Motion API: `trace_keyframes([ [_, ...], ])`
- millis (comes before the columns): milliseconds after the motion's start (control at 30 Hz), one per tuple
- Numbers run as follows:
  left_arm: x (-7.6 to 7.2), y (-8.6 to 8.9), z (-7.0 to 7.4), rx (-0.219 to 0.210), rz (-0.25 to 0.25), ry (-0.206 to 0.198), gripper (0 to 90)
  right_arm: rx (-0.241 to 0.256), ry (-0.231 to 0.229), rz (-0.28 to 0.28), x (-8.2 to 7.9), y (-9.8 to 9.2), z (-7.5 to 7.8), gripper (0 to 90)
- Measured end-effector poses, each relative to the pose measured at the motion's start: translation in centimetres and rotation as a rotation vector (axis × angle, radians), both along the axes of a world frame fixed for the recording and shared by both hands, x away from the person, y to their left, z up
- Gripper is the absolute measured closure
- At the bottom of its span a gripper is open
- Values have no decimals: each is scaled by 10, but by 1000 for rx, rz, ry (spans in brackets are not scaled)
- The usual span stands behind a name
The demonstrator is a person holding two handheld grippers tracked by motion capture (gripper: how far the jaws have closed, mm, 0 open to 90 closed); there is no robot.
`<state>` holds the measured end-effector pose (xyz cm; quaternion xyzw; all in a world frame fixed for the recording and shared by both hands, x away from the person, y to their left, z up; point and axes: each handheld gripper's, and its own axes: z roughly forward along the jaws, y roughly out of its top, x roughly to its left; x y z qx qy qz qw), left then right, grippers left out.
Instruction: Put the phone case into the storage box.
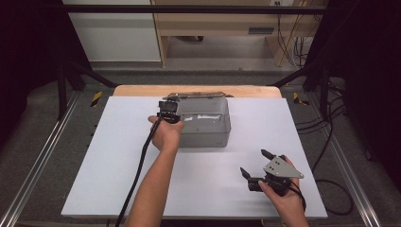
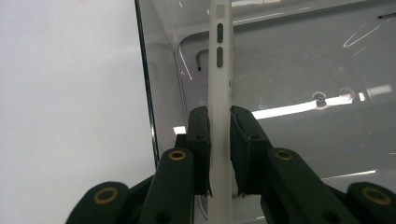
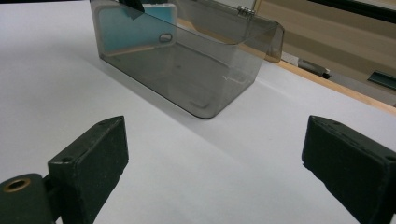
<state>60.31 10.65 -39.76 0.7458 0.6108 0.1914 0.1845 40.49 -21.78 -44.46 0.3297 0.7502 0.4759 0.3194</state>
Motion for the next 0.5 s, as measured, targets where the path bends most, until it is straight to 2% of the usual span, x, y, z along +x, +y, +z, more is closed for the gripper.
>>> trace_keyframes([
  [300,3,1,-1,-18,2,-8,769,-3,2,1,0,0,0,76],
  [500,7,3,-1,-50,9,-18,771,-4,6,-2,0,0,-1,76],
])
